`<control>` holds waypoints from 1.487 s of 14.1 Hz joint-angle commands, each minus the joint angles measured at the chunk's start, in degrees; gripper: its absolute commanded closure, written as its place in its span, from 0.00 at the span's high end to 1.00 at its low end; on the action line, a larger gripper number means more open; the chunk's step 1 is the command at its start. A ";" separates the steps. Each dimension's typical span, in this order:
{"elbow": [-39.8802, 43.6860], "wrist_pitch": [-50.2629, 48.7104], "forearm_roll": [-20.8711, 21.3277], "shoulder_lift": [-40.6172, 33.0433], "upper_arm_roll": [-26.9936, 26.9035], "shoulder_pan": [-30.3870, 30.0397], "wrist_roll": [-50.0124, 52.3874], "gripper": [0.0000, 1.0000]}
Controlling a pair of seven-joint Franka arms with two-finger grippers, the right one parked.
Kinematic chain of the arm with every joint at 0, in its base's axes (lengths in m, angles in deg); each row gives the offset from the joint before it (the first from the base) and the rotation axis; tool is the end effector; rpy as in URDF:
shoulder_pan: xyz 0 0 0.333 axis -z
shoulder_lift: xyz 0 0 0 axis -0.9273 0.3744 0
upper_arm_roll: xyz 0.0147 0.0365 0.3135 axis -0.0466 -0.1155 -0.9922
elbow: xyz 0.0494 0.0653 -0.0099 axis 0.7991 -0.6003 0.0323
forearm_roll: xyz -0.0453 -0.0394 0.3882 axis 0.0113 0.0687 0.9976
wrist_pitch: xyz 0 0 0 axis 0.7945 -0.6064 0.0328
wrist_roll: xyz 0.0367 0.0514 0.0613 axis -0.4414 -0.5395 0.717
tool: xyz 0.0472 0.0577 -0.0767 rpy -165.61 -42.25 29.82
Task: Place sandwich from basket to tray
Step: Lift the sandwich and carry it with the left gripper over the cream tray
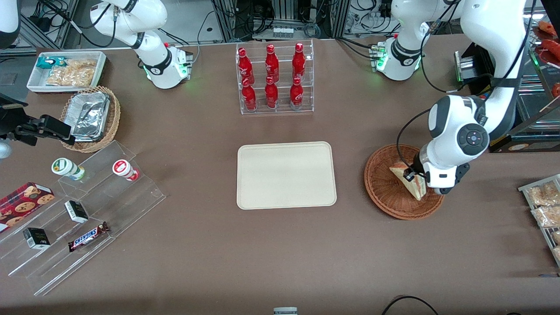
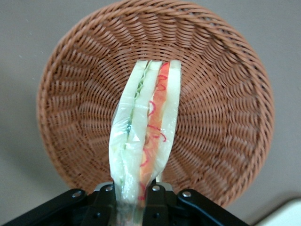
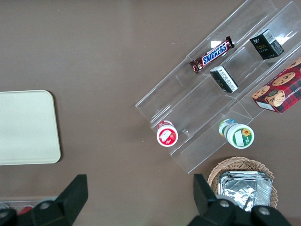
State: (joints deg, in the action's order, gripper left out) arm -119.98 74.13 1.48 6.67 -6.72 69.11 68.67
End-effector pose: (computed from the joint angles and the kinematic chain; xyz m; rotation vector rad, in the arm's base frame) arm 0.5652 -0.0910 0.3164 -2.8854 -1.0710 0.2126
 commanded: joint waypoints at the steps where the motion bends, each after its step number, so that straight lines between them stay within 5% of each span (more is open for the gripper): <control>1: 5.85 -3.95 0.36 0.76 1.69 2.23 -4.68 0.04; 5: 8.14 -3.77 0.36 3.13 1.78 9.51 -15.51 0.04; 15: 27.56 -5.53 1.24 20.26 1.61 30.00 5.04 0.00; 21: 33.11 -5.53 1.42 25.81 1.43 35.55 10.42 0.00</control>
State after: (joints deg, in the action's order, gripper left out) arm -90.05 70.66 2.01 30.81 -4.54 103.51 77.72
